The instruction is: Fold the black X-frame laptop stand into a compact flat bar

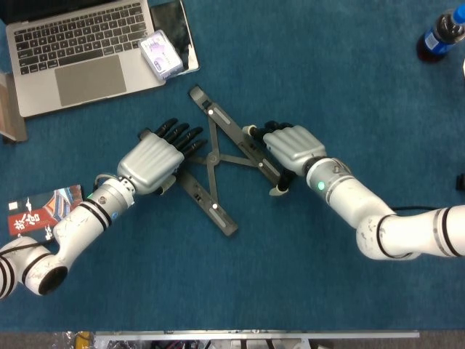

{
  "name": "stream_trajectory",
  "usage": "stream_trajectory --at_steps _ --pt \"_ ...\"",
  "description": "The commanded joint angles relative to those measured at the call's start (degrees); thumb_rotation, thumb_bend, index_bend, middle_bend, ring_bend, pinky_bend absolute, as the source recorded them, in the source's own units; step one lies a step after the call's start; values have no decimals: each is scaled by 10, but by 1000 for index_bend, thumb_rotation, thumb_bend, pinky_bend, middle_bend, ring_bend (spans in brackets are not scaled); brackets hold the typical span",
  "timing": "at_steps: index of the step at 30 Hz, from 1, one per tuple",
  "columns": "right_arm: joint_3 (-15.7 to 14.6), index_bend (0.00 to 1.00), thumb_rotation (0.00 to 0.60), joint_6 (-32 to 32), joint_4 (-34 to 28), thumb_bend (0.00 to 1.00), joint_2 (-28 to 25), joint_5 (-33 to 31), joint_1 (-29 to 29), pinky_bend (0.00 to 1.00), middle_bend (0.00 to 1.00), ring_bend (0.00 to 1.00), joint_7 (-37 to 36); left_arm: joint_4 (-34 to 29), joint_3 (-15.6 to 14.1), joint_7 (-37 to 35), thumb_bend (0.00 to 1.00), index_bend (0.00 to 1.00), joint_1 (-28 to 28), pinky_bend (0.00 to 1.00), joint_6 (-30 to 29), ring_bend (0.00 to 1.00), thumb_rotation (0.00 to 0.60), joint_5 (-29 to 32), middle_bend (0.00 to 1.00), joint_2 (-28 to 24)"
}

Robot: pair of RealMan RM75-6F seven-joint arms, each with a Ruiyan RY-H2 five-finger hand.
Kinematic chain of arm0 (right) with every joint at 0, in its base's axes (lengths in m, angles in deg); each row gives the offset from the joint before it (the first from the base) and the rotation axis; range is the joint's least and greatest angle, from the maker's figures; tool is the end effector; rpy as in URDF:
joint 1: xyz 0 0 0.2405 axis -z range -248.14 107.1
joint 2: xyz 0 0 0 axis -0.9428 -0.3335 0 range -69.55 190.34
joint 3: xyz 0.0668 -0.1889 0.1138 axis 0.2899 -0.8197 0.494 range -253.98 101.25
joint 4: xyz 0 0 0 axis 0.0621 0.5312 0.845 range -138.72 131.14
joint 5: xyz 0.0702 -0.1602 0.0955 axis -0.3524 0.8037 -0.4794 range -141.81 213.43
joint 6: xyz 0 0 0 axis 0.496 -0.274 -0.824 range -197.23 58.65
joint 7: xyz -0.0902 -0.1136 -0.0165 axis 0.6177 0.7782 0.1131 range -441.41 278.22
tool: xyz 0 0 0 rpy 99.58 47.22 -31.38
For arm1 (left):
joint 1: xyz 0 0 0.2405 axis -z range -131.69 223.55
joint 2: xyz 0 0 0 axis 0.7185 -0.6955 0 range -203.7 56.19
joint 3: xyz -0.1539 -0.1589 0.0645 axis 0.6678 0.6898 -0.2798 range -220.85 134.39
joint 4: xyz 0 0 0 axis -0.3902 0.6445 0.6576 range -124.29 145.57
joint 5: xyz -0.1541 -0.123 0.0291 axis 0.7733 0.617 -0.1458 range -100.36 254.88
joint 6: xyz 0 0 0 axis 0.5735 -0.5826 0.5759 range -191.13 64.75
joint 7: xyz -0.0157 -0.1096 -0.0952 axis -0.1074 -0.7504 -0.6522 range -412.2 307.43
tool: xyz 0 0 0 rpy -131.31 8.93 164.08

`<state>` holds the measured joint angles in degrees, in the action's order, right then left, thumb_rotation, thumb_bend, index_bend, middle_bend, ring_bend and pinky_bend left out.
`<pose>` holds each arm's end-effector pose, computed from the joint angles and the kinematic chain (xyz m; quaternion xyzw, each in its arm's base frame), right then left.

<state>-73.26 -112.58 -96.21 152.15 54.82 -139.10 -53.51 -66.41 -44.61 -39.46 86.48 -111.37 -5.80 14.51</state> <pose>-0.0645 -0.2996 -0.0759 0.7868 -0.5109 0.2013 0.2819 -0.1762 0.2839 -0.0386 -0.8594 -0.2851 -0.2693 0.3280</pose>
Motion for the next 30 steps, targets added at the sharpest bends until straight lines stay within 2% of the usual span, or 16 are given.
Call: stream_trajectory --at_steps 1,30 --pt "-1 0 600 0 0 0 1 2 -1 114 164 0 -1 -1 1 -1 350 0 1 0 0 0 600 1 0 0" --pt "4 0 600 4 -25 0 20 27 -5 114 164 0 -27 -24 4 -3 351 0 3 0 -3 0 600 8 0 1"
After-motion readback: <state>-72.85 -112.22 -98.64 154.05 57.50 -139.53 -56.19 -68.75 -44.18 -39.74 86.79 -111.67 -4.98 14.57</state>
